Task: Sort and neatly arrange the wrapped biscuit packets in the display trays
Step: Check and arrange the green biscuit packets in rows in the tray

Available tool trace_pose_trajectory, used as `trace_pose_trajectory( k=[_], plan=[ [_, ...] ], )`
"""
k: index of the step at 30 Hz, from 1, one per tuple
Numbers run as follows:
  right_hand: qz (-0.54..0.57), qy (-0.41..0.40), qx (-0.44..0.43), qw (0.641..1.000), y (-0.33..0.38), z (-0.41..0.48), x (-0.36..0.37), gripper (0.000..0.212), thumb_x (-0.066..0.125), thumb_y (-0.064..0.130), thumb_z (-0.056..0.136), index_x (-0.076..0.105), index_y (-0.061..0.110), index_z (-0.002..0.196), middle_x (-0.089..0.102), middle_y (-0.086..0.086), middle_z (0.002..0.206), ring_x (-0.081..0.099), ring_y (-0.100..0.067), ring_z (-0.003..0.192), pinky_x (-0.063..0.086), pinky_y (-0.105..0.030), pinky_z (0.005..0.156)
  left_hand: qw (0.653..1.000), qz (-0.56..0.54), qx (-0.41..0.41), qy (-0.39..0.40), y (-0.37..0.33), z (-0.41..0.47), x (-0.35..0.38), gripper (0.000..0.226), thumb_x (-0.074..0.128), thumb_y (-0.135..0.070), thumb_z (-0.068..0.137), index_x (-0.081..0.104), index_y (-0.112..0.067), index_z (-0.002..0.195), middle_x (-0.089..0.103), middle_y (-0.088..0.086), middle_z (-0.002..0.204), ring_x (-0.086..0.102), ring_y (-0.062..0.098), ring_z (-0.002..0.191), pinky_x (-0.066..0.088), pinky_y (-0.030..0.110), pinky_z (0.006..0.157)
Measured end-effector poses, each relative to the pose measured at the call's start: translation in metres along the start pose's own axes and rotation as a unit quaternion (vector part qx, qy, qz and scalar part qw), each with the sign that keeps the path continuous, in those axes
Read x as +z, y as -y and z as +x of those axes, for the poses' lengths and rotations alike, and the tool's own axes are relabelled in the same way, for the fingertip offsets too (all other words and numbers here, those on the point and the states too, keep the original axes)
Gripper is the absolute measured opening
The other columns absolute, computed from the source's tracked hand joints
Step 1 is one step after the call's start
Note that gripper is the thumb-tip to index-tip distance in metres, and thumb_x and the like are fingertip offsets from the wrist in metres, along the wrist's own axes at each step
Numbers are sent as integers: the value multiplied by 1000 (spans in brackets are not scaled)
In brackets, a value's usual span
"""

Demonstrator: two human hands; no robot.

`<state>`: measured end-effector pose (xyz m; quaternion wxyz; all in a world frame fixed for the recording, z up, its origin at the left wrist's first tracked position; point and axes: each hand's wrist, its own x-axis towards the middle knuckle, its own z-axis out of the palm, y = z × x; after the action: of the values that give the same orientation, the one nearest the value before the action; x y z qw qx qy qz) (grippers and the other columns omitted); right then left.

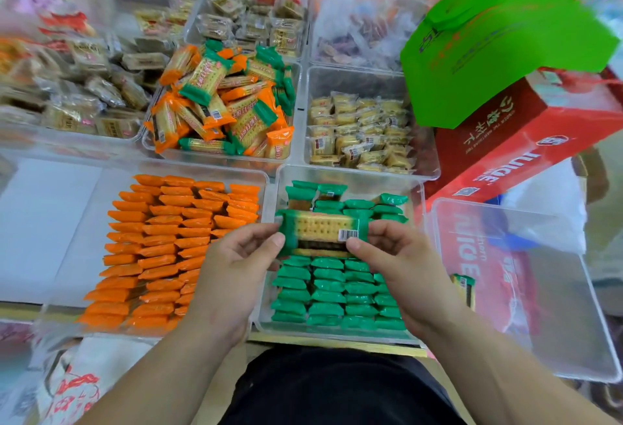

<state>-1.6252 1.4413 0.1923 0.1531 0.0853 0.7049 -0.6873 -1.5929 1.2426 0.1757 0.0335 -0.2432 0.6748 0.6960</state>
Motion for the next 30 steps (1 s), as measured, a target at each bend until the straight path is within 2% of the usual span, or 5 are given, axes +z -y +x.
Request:
trace_pose_trajectory(
  k=[10,19,24,27,30],
  plan=[
    [33,-7,70,997,-14,-25,-18,15,63,11,95,72,15,83,66,-2,77,57,-11,73,42,-30,69,997,41,63,37,-13,-32,-13,18,65,-6,92,73,-16,79,71,6,82,64,15,76,53,26,69],
    [199,54,183,961,-23,-28,-6,15,71,22,86,68,22,71,68,-3,86,58,-11,69,41,-25,59,966,-207,-103,112,-7,-35,-15,15,64,-13,79,70,-6,91,71,18,106,51,30,94,37,33,66],
    [201,47,134,969,-24,-33,-11,6,73,17,82,71,21,78,67,-10,89,53,-18,73,47,-24,59,985,-142,-79,62,0,-36,-22,8,66,-6,87,71,-11,91,72,19,101,52,31,88,45,33,69],
    [209,42,89,973,-27,-32,-14,23,77,10,82,62,22,96,62,-20,99,50,-27,83,44,-34,71,991,-107,-55,52,6,-35,-24,29,65,-1,90,69,-24,106,69,22,100,59,30,87,49,36,73],
    [207,41,77,974,-22,-34,-10,15,76,10,79,69,20,88,65,-15,96,56,-24,84,45,-31,72,991,-118,-40,53,2,-38,-20,27,61,3,91,77,-20,93,72,12,100,63,27,91,51,36,75]
  ],
)
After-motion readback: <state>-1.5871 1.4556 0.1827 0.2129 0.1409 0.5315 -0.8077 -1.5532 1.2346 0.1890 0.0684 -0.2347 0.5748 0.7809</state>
